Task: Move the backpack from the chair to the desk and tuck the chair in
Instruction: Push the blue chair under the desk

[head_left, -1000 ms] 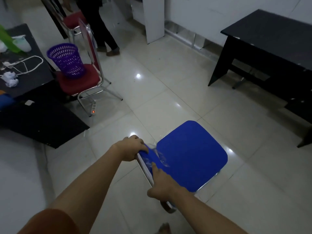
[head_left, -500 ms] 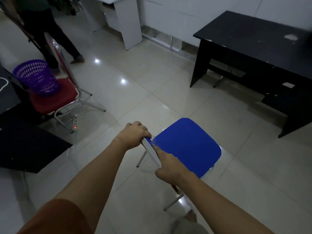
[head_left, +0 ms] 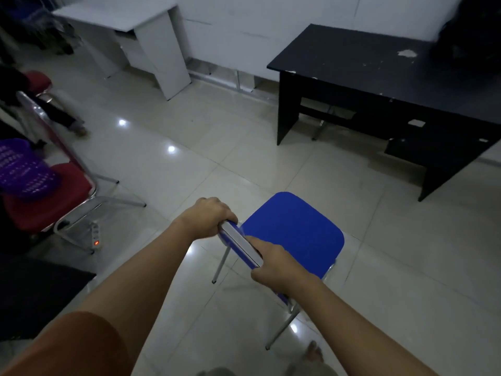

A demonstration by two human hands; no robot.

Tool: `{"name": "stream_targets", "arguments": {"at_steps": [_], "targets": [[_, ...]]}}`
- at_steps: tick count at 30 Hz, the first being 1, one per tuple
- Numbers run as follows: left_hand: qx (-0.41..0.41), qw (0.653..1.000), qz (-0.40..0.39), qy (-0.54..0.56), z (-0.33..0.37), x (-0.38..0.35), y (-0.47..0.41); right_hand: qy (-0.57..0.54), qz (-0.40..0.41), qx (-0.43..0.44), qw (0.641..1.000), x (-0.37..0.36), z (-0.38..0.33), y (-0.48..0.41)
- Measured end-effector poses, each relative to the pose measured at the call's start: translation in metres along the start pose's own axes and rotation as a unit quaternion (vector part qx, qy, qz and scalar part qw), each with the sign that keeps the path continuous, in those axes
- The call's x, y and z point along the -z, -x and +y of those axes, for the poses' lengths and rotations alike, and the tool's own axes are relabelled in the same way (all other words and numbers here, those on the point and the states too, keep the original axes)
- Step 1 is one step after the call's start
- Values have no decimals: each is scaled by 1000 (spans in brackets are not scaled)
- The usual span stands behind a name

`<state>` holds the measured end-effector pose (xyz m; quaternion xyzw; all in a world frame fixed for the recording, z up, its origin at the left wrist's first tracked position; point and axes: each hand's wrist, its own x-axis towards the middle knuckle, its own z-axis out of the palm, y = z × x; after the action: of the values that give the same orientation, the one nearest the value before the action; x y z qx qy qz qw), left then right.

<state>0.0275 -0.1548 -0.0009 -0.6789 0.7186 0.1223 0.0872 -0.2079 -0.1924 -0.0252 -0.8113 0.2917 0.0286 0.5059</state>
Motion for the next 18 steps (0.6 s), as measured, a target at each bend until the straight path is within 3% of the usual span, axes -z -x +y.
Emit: {"name": "stream_targets", "arguments": {"at_steps": [4,10,18], "targets": [[-56,998,-23,-14,-16,-12,3,47,16,-60,997,-18,-4,1],[-123,992,-13,-15,-38,-47,29,135,157,-184,961,-82,-23,6],[-129,991,1,-21,-39,-106,95,202,217,-270,916,-175,-46,27]]}}
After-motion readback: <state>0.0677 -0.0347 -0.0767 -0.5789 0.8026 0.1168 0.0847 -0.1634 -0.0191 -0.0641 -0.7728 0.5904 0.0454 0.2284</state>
